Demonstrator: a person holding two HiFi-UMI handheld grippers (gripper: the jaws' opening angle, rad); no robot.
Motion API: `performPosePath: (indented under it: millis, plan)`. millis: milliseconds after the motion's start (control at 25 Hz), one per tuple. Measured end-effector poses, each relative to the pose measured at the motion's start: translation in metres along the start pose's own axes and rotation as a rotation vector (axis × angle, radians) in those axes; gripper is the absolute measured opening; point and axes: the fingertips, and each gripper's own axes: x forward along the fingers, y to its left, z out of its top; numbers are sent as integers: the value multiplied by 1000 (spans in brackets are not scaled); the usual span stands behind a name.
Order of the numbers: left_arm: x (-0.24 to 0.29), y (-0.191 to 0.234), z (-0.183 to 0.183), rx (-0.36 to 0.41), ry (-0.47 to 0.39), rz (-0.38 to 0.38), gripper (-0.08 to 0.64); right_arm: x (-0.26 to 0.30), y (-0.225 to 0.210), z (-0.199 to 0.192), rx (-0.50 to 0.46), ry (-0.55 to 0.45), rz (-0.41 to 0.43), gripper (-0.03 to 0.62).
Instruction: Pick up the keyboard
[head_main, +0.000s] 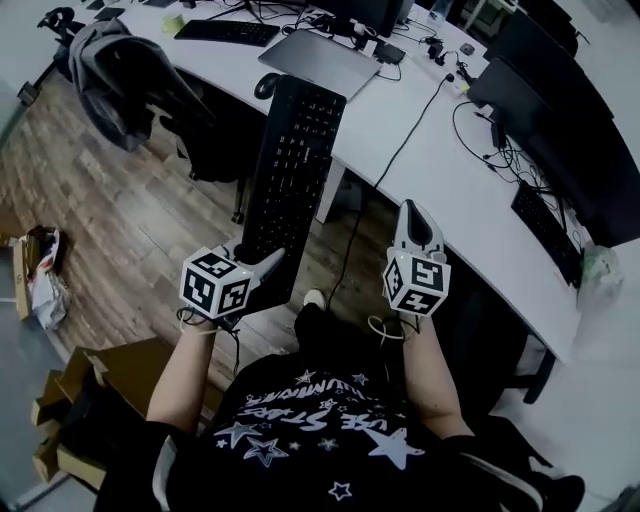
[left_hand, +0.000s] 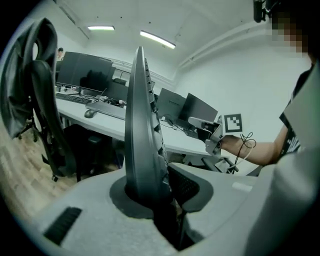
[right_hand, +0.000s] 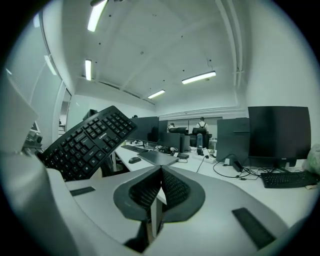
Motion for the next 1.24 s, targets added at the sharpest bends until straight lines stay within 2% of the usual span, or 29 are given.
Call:
performPosePath:
  millis: [280, 560, 760, 1000, 1240]
  plan:
    - [-76, -9, -40, -62, -85, 79, 94, -49, 79, 16, -80, -26, 131, 8]
    - [-125, -35, -81, -80, -160, 132, 94, -100, 121, -7, -96, -8, 206, 8]
    - [-149, -56, -106, -110, -157, 135, 94, -128, 139, -17, -84, 24, 245, 8]
    - [-177, -79, -153, -110, -148, 134, 94, -172, 165, -36, -73, 31, 263, 8]
    - [-191, -98, -174, -124, -158, 109, 94, -201, 182, -48, -75, 51, 275, 7]
